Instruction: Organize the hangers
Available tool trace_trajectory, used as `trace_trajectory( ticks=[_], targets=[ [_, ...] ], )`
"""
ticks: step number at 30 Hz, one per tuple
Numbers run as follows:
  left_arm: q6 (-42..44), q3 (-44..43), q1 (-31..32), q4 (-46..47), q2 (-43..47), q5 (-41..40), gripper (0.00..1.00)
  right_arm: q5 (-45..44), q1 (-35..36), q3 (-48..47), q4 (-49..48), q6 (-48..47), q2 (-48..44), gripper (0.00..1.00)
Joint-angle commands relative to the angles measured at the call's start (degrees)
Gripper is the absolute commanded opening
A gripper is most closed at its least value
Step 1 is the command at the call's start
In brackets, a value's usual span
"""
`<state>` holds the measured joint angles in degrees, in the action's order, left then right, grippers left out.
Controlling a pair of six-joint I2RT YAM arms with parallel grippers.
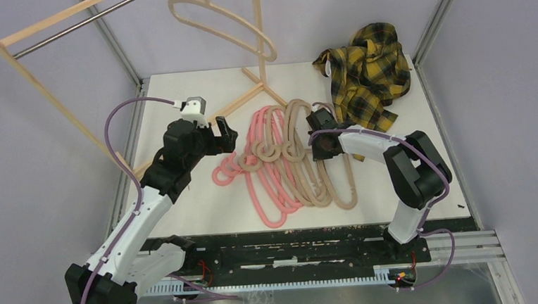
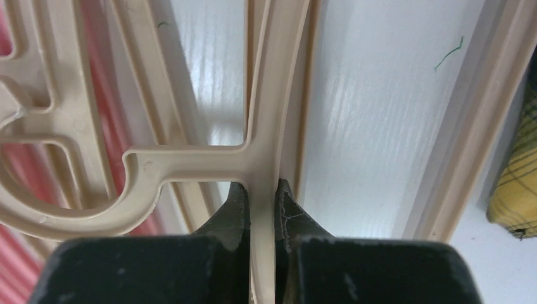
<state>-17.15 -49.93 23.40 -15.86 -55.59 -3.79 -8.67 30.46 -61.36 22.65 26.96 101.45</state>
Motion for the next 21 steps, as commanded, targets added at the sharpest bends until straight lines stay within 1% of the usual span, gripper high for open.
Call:
trace_trajectory(
  ticks=[1,7,10,12,17,21],
  targets=[
    [-2.3,2.7,0.2,3.6,2.4,7.4,0.96,5.8,0.1,1.0,-1.4,3.9,-7.0,0.0],
    [-4.8,9.0,2.0,10.0,4.6,14.3,0.94,11.9,0.1,-1.2,-1.4,9.5,-17.0,0.0],
    [-5.7,10.2,5.1,13.1,3.9,15.5,0.94,12.9,0.1,-3.0,-3.0,12.1,-18.7,0.01],
    [-5.9,10.4,9.0,15.1,2.8,14.1,0.94,13.3,0.1,-4.1,-4.6,14.3,-18.1,0.01],
    [-6.1,11.2,21.3,20.7,-0.8,6.9,0.96,15.2,0.9,-6.4,-10.9,20.8,-13.4,0.01],
    [-7.6,14.3,26.7,26.8,-3.3,2.5,0.96,15.5,2.6,-8.0,-14.3,24.3,-10.9,0.01]
  ],
)
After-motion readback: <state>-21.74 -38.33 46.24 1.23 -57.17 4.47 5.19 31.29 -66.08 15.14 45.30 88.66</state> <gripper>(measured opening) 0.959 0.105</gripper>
